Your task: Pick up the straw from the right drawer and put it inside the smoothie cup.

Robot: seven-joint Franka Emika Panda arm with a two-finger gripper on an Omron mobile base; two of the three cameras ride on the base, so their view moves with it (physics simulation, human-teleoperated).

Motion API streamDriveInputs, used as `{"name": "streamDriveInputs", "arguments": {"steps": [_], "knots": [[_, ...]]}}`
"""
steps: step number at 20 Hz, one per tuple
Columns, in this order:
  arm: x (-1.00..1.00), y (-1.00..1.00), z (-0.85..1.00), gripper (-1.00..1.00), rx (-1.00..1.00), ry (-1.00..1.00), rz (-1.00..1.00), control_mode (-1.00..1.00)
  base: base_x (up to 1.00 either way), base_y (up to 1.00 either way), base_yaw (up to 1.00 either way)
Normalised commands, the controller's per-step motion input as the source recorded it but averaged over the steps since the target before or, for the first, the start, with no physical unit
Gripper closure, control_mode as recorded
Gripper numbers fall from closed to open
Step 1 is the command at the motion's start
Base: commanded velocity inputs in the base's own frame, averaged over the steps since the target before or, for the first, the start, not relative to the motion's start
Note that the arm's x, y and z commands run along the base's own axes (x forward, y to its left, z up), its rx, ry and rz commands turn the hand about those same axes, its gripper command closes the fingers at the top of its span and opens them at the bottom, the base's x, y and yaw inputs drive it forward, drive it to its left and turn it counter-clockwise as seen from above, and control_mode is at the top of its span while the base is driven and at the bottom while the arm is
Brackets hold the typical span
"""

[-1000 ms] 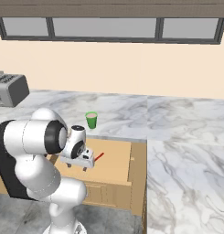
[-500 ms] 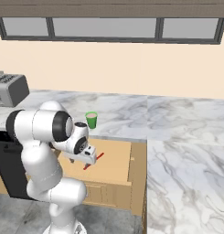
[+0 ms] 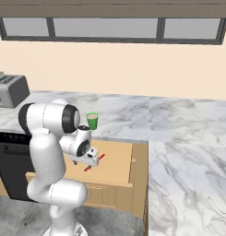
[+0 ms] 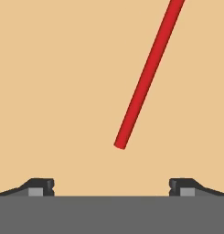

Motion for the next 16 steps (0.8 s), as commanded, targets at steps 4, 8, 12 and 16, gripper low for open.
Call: {"name": "streamDriveInputs", "arguments": {"steps": [4, 8, 12, 16], "knots": [[0.10, -0.02, -0.27, -1.00, -0.01, 0.00, -0.01, -1.00, 0.00, 0.00, 0.00], [0.05, -0.06, -0.29, -1.00, -0.03, 0.00, 0.00, -1.00, 0.00, 0.00, 0.00], [0.13, -0.13, -0.20, -1.00, 0.00, -0.01, 0.00, -1.00, 0.00, 0.00, 0.00], [0.17, -0.10, -0.12, -1.00, 0.00, -0.02, 0.00, -1.00, 0.00, 0.00, 0.00]]}}
